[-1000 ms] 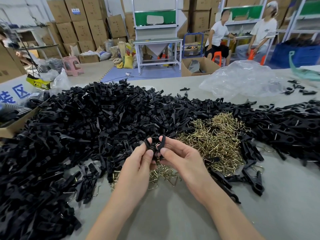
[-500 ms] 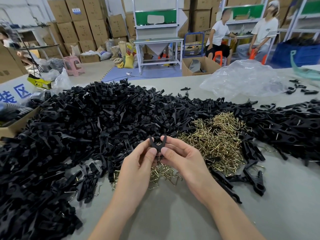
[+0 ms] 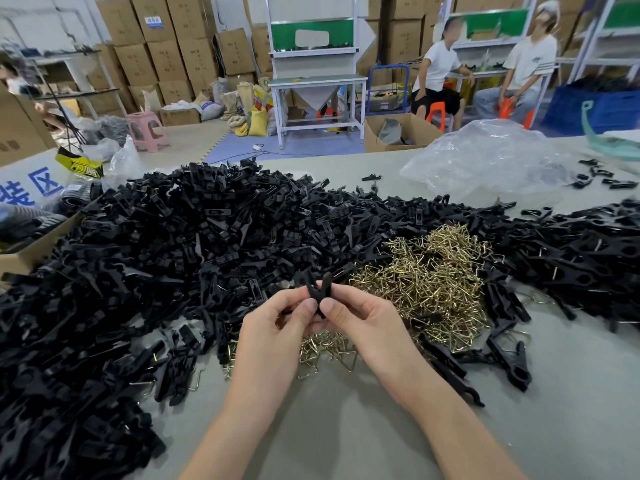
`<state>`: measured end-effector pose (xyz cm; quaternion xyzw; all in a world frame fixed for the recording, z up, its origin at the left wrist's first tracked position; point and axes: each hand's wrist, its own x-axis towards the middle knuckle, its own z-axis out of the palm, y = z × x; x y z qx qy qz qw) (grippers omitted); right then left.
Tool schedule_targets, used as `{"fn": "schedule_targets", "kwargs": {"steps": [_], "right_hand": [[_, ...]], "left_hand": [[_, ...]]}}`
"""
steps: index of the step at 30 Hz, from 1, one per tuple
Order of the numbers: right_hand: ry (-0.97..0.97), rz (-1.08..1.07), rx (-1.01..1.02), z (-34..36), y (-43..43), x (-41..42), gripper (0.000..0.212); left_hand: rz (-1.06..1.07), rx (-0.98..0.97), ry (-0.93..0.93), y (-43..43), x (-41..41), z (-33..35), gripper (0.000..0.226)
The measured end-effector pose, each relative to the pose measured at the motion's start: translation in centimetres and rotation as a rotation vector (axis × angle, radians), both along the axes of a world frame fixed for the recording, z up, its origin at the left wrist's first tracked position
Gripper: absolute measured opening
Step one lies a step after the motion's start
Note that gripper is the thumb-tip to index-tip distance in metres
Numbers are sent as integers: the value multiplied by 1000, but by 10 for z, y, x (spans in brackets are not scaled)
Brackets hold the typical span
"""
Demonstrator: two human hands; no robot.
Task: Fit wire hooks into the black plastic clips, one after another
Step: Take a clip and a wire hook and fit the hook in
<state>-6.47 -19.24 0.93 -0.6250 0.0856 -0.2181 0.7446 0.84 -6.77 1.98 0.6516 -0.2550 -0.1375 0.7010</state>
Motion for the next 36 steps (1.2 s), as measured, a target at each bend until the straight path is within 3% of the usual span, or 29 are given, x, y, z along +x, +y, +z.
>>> {"fn": "schedule_targets", "kwargs": {"steps": [7, 12, 15, 17, 23, 36], "right_hand": [[-19, -73, 98, 3, -4, -1, 30], [-90, -155, 239, 3, -10, -1, 32], [-97, -192, 289, 2, -12, 1, 40], [-92, -208, 289, 0, -12, 2, 39], [-71, -232, 282, -1, -12, 4, 30], [-60, -226, 301, -4, -13, 4, 41]], "left_hand": [[-3, 9, -46, 0, 0, 1, 34], [116, 495, -686, 9, 5, -6, 17], [45, 859, -947, 11, 8, -13, 47], [56, 954, -974, 9, 9, -17, 51], [155, 865, -1018, 5, 8, -23, 19], [59, 792, -925, 7, 7, -12, 16]]}}
